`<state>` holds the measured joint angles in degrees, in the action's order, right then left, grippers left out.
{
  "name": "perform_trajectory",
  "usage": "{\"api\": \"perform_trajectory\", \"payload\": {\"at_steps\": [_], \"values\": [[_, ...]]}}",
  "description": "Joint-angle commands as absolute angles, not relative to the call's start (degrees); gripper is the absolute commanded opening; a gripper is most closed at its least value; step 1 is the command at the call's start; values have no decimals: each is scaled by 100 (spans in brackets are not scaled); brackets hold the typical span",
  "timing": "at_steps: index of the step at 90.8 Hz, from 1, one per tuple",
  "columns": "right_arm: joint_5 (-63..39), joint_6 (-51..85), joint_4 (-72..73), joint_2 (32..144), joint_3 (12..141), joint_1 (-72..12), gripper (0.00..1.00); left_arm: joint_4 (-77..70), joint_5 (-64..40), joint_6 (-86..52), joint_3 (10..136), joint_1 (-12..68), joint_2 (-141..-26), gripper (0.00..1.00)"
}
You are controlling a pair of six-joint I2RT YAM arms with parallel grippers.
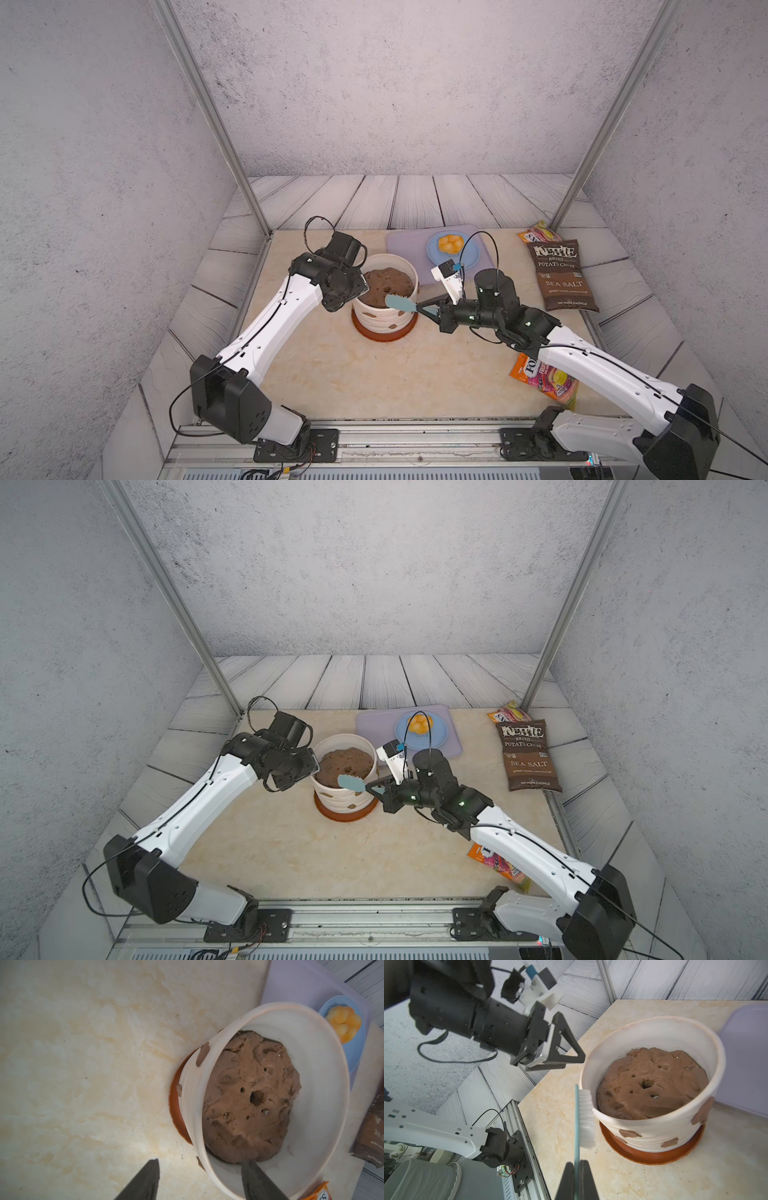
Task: Scrub the dried mud off the ceramic pot
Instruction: Brush off the soil from the pot, then rotate the pot on the tray.
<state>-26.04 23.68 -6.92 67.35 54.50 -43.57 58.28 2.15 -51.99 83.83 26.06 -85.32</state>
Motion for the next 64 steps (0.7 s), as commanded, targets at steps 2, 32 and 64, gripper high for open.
{"api": "perform_trajectory", "payload": {"at_steps": [2,32,64], "values": [[-2418,2305,-613,6903,5418,-4602,0,6340,360,-5465,8731,2514,-8914,65],[-1243,2355,-223,7113,5344,-5156,0,6725,-191,-5789,9053,2408,-9694,45],[-1047,2454,-14,7372,5324,-5253,0,7196,-497,-6181,9299,2408,-9937,20]]}}
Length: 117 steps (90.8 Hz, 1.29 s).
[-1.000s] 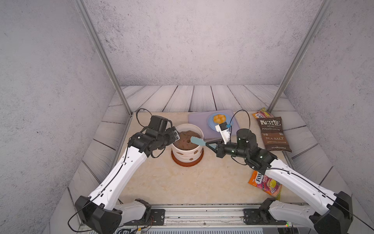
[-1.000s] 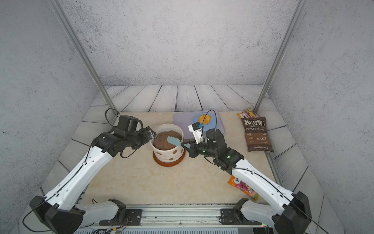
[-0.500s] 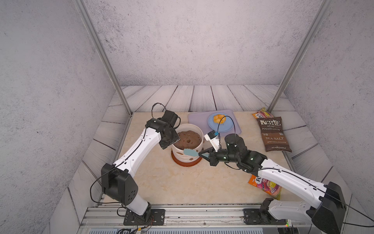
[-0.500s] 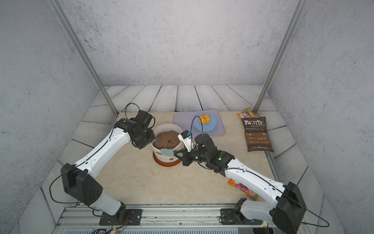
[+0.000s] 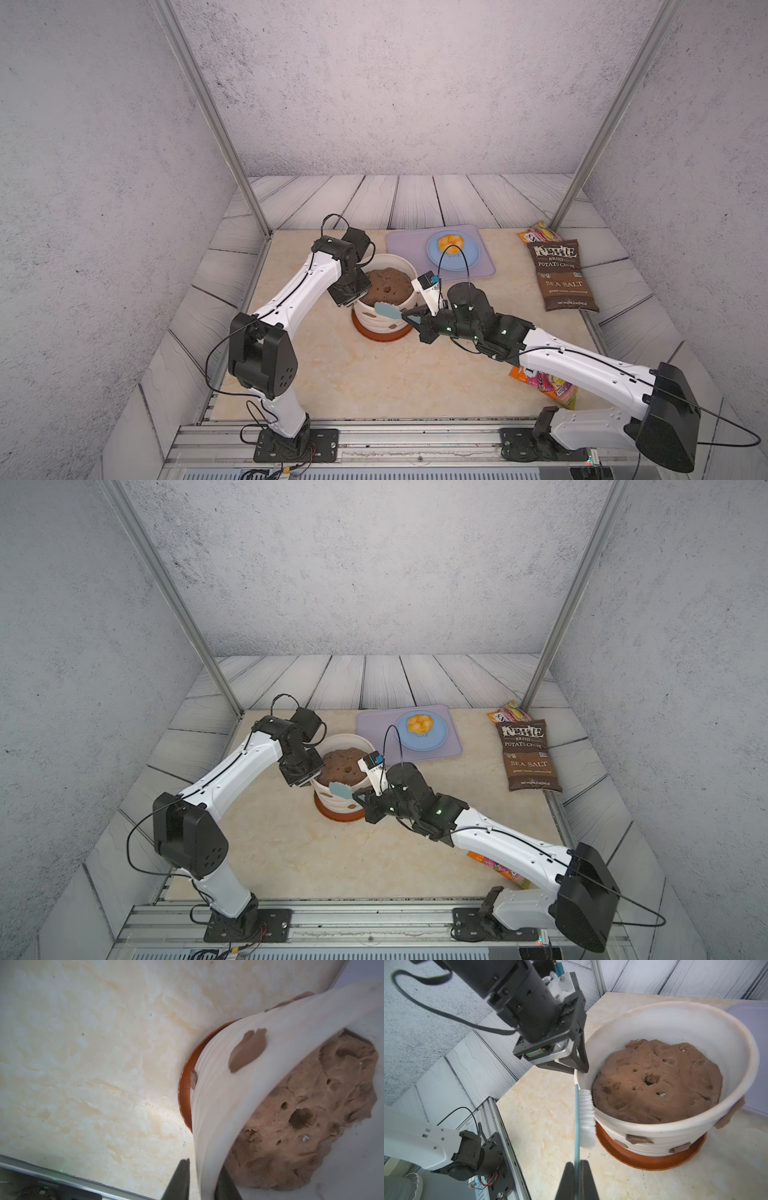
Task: Scrub the dried mud off the ceramic pot
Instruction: Rotate the pot on the tray.
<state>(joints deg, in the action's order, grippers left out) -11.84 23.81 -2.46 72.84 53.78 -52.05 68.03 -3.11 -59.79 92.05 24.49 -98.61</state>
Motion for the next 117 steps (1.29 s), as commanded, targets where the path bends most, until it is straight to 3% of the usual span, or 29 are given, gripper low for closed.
{"api": "perform_trajectory", "payload": {"at_steps": [1,36,64,117], "values": [[-1051,2457,-7,7382,5325,-5259,0,7202,-525,-6202,9299,2408,-9948,20],[-1167,2461,487,7571,5272,-5502,0,7501,-833,-6446,9374,2408,-10082,5],[-952,1764,219,7815,5377,-5515,0,7255,-1466,-6731,9143,2408,-9964,1],[-379,1521,620,8552,5521,-5504,0,7259,-1501,-6605,8939,2408,-9951,0]]}}
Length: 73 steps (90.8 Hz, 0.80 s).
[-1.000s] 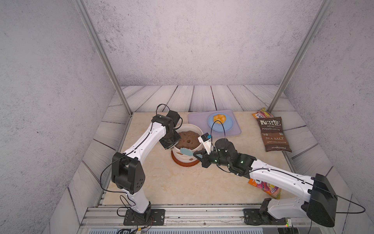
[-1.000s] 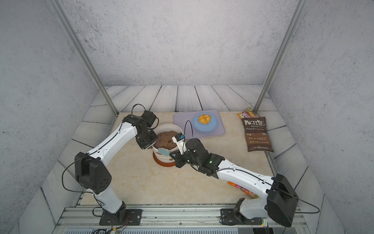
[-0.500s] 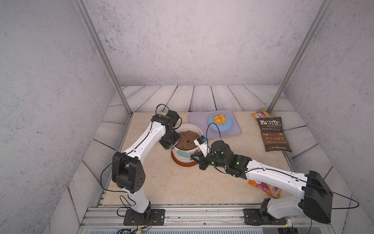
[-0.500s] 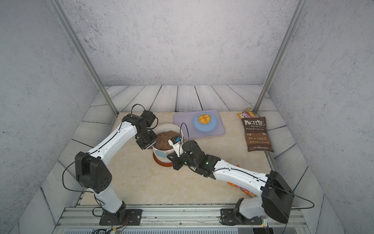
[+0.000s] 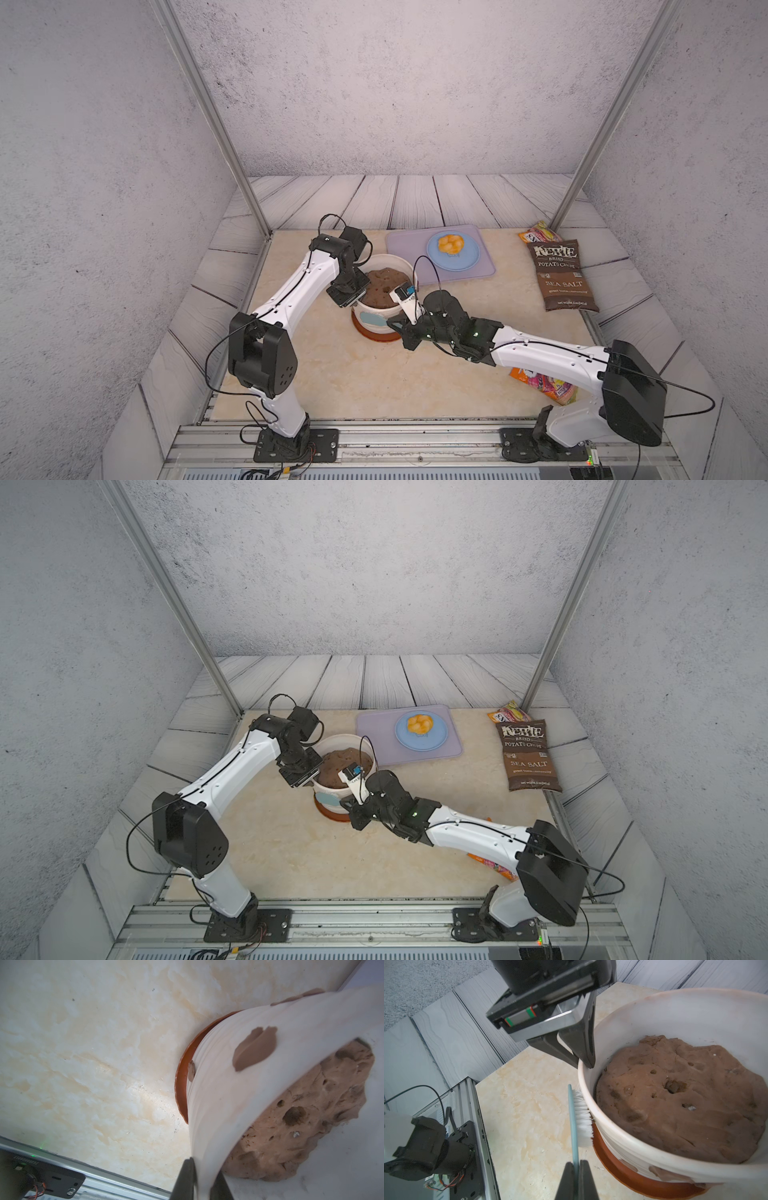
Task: Scrub the dried mud off the ceramic pot
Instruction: Rotate the pot on the tray.
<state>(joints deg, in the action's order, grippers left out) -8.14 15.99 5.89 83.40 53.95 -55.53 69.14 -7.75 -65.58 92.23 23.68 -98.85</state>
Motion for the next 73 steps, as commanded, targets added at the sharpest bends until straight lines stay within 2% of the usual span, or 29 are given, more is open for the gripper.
{"api": "perform_trajectory", "payload": {"at_steps": [1,38,59,73], "values": [[-387,1521,613,8570,5516,-5503,0,7264,-1498,-6598,8939,2408,-9954,0],[-1109,1467,374,8562,5027,-5484,0,7374,-1160,-6405,8954,2399,-10012,0],[-1782,1197,-179,8094,5053,-5493,0,7314,-1044,-6272,8970,2391,-10109,0],[-1770,921,-652,7711,5121,-5498,0,7329,-788,-5939,9050,2374,-10194,0]]}}
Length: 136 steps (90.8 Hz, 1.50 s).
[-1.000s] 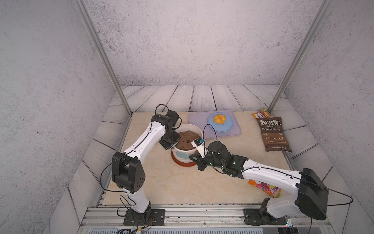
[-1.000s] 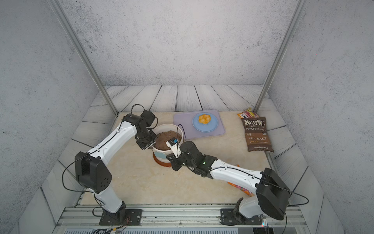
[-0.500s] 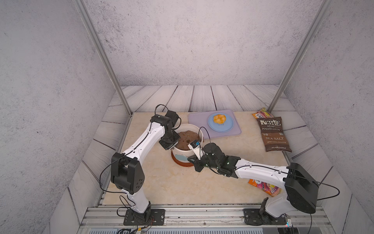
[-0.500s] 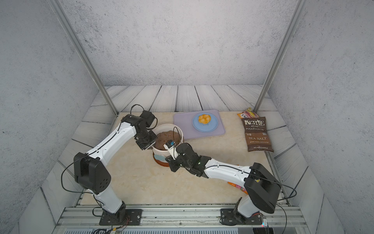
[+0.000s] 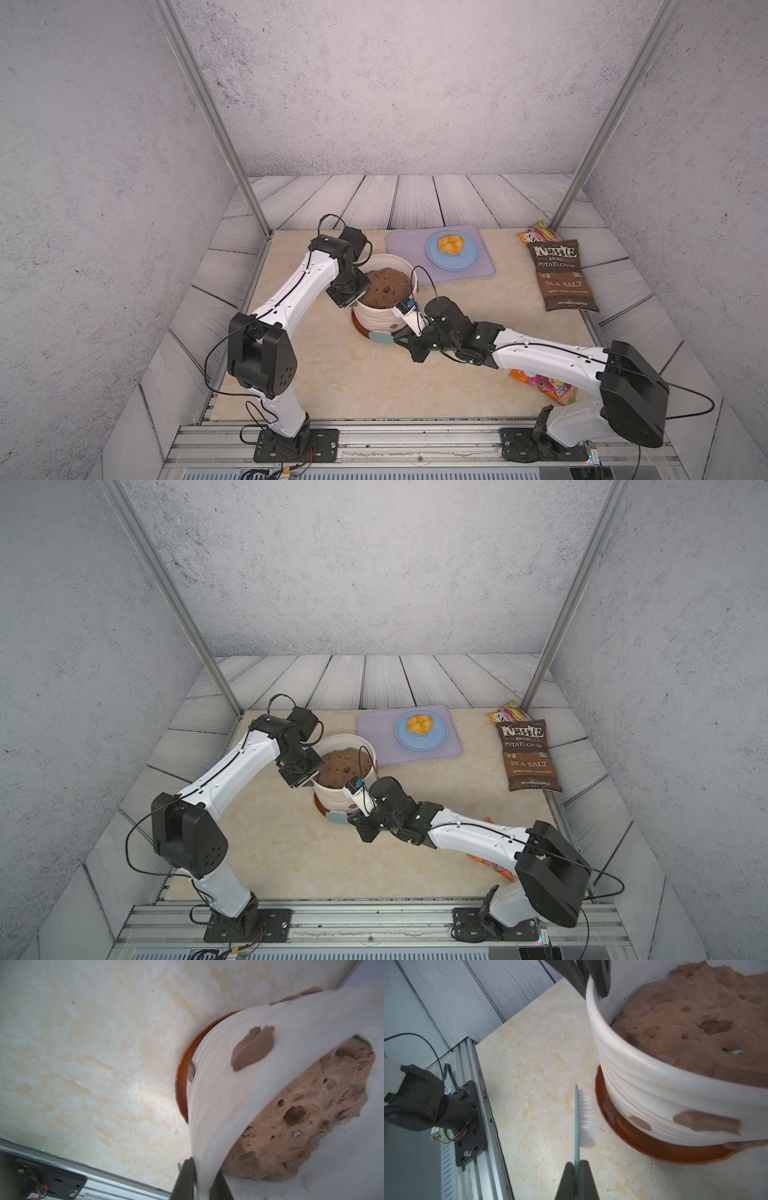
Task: Scrub the dried mud off the ceramic pot
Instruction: Rotate the pot on the tray, then brush off the soil from the pot.
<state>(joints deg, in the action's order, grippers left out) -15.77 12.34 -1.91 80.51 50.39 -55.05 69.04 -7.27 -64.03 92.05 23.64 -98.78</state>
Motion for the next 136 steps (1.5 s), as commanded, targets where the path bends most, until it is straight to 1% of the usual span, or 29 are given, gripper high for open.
{"api": "perform_trajectory", "payload": {"at_steps": [1,19,34,91,111,123,136], "values": [[-1764,891,-677,7692,5131,-5491,0,7338,-754,-5905,9065,2374,-10199,0],[-1863,280,-1144,7614,5497,-5253,0,7471,-172,-5120,9282,2301,-10363,0],[-1946,38,-1078,7766,5654,-5043,0,7388,-101,-4510,9285,2204,-10465,0],[-1451,-355,-427,8794,5306,-4861,0,7322,-62,-4023,9273,2171,-10587,0],[-1486,-279,-323,8885,5077,-4773,0,7195,-96,-3738,9276,2171,-10615,0],[-1803,-259,-309,8821,4912,-4785,0,7147,-147,-3597,9339,2171,-10669,0],[-1987,-94,-351,8510,4749,-5086,0,7121,-133,-3601,9430,2171,-10736,0]]}}
